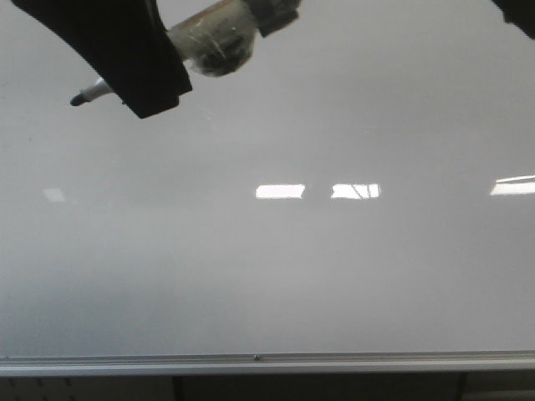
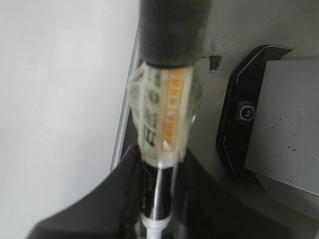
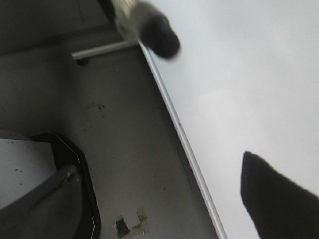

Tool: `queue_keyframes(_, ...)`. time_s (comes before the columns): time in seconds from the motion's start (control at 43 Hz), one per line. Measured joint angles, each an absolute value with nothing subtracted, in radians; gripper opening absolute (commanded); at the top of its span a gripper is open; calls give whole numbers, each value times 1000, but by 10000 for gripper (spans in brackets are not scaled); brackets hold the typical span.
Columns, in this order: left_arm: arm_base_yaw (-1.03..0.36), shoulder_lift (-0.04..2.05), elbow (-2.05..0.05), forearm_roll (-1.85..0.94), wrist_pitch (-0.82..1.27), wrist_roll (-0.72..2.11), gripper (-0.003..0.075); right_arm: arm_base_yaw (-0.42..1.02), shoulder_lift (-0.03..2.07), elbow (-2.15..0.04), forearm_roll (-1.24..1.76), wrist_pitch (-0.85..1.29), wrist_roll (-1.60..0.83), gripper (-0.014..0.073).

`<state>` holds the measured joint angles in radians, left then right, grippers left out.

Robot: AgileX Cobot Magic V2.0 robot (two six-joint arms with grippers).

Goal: Write number 2 on whiteboard

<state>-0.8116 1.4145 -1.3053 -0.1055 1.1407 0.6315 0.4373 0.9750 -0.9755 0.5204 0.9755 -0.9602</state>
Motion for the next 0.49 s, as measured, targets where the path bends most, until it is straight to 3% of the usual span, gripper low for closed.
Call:
queue_keyframes(0.256,-927,1414,-1305,-106,1141,631,-20,541,991,-976,637,975,-1077,654)
queue_keyframes(0.489,-960,1414,-1305,-110,1127,631,-20,575,1049,-976,640,945,-1084,500)
